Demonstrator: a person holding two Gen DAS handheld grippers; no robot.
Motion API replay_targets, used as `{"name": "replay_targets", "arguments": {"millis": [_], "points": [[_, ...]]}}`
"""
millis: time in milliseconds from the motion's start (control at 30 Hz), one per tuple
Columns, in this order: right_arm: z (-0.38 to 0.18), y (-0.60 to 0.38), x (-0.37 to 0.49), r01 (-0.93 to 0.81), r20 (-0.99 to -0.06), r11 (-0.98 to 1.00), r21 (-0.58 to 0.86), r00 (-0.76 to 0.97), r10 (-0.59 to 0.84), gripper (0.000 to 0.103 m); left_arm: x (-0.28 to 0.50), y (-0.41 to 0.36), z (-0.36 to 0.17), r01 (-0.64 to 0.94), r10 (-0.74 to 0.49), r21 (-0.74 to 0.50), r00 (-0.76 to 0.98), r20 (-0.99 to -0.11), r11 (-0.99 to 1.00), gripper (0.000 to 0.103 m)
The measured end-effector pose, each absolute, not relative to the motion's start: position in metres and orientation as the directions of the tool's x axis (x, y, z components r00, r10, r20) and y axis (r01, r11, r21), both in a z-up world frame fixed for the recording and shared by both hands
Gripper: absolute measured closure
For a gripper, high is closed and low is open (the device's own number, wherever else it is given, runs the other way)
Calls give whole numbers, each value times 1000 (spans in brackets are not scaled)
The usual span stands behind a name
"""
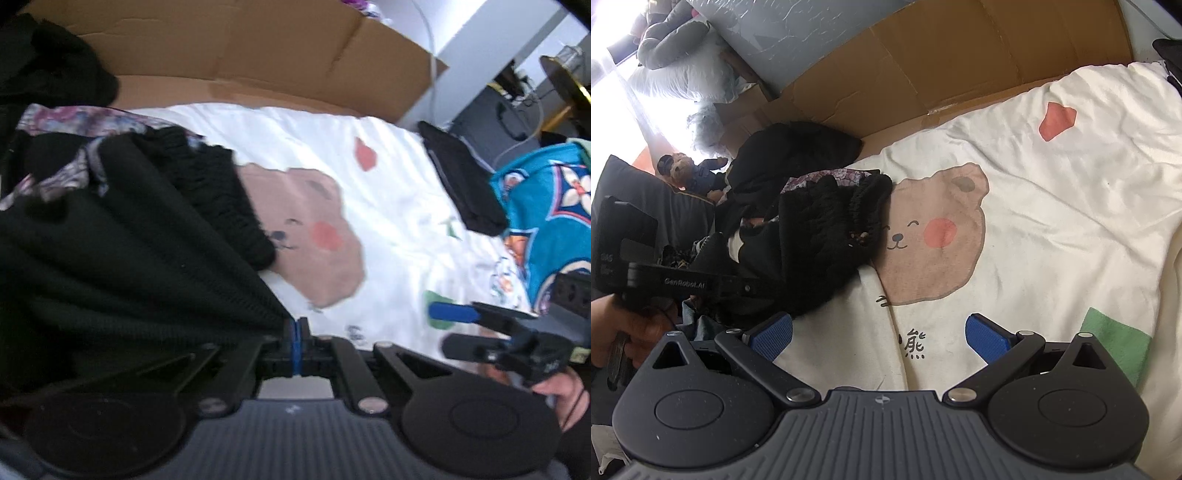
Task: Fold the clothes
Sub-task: 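Lift the black pants with the left tool and drag them onto the open duvet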
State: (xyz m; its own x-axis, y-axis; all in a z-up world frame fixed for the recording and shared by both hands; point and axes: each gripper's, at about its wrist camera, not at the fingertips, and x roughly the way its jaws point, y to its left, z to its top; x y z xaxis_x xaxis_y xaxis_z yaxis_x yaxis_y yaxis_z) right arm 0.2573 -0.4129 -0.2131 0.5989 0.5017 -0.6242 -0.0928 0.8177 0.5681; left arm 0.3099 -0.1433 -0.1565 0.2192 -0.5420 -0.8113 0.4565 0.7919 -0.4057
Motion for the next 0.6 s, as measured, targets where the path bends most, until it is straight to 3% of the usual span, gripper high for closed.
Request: {"name": "replay_targets", "arguments": {"millis": [467, 600], "points": [[-210, -437, 258, -21, -593, 792, 610, 651, 474, 1, 275, -227, -169, 566, -712, -582, 13, -702, 584, 103], [-212, -447, 258, 10, -586, 778, 628, 664, 464, 0, 259, -248, -162, 599, -683, -554, -18, -731, 578, 97]]}}
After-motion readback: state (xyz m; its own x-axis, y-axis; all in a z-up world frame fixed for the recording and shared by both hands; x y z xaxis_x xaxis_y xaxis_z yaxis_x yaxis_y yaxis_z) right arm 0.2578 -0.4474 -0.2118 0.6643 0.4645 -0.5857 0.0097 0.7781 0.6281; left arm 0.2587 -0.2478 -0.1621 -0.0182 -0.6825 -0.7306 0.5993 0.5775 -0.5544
